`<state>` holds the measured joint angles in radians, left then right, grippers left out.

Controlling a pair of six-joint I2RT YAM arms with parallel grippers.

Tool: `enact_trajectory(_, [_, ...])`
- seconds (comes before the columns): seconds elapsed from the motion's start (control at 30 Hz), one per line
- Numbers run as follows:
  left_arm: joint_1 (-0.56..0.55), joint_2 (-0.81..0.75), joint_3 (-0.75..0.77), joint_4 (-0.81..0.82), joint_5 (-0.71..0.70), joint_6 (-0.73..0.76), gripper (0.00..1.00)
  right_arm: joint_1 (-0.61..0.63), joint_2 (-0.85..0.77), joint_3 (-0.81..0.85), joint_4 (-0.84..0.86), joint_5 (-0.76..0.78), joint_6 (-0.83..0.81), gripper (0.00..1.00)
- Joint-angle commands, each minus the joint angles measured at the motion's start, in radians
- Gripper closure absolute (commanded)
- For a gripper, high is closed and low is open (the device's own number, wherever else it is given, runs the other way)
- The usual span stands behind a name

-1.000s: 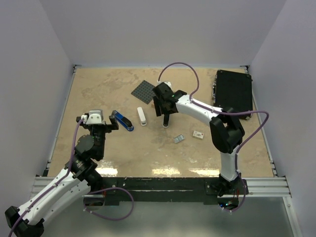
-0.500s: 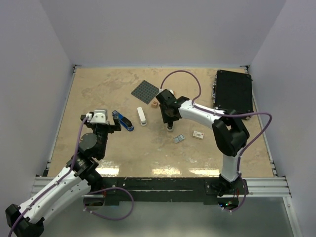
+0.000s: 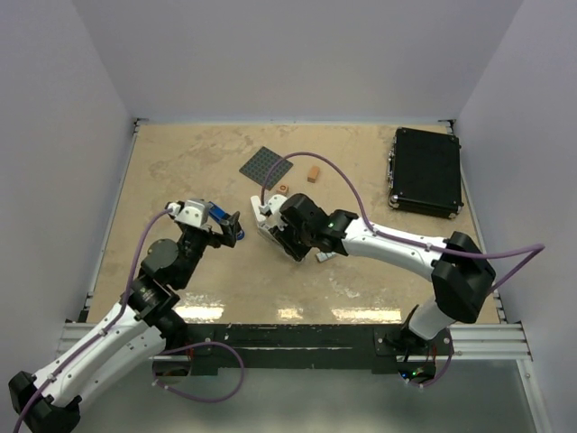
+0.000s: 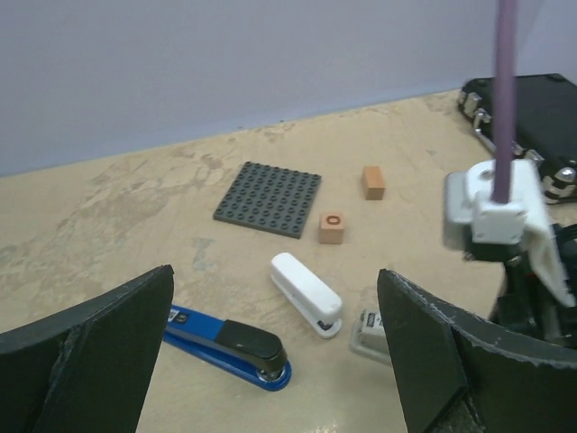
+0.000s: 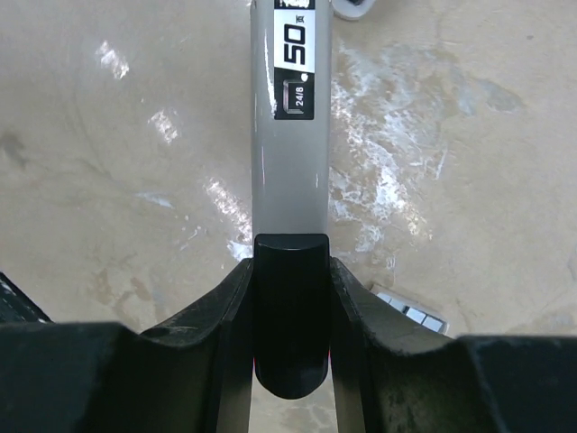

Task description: Load the staples into the stapler

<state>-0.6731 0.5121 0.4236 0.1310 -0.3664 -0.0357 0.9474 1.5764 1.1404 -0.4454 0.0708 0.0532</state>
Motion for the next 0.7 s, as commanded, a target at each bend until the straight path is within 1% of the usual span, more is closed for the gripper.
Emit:
enact_trajectory(0.0, [0.007,-0.024,0.057,-0.031,0.161,-0.050,0.00,-0.016,0.006,-0.033,0.148,-0.160,-0.216,0.97])
enact_trajectory(0.07, [0.006,-0.040,0.069,-0.057,0.173,-0.047,0.00,-0.012,0.017,-0.054,0.207,-0.228,-0.222,0.97])
enact_trajectory(0.13, [0.006,-0.056,0.078,-0.083,0.195,-0.024,0.00,-0.004,0.040,-0.059,0.253,-0.252,-0.233,0.96])
enact_trajectory(0.17, [0.006,-0.073,0.081,-0.088,0.207,-0.010,0.00,-0.001,0.053,-0.051,0.255,-0.250,-0.237,0.96])
enact_trajectory(0.23, [0.007,-0.086,0.092,-0.105,0.242,0.067,0.00,0.002,0.095,-0.027,0.258,-0.243,-0.250,0.96])
enact_trajectory(0.3, [0.006,-0.077,0.102,-0.129,0.282,0.146,0.00,0.002,0.131,0.007,0.235,-0.221,-0.266,0.95])
enact_trajectory(0.4, [0.006,-0.040,0.136,-0.186,0.360,0.203,0.00,0.004,0.186,0.030,0.218,-0.198,-0.263,0.92])
enact_trajectory(0.5, [0.006,-0.029,0.138,-0.185,0.481,0.217,0.00,0.004,0.203,0.025,0.212,-0.197,-0.251,0.82])
enact_trajectory(0.53, [0.006,-0.030,0.121,-0.176,0.498,0.215,0.00,0.004,0.198,0.024,0.206,-0.194,-0.245,0.71])
enact_trajectory(0.57, [0.006,-0.038,0.113,-0.157,0.523,0.211,0.00,0.004,0.174,0.022,0.198,-0.192,-0.233,0.66])
enact_trajectory(0.6, [0.006,-0.041,0.101,-0.148,0.534,0.204,0.00,0.004,0.156,0.025,0.186,-0.183,-0.204,0.55])
enact_trajectory(0.67, [0.006,-0.041,0.104,-0.148,0.560,0.204,0.00,0.001,0.087,0.024,0.180,-0.123,-0.175,0.46])
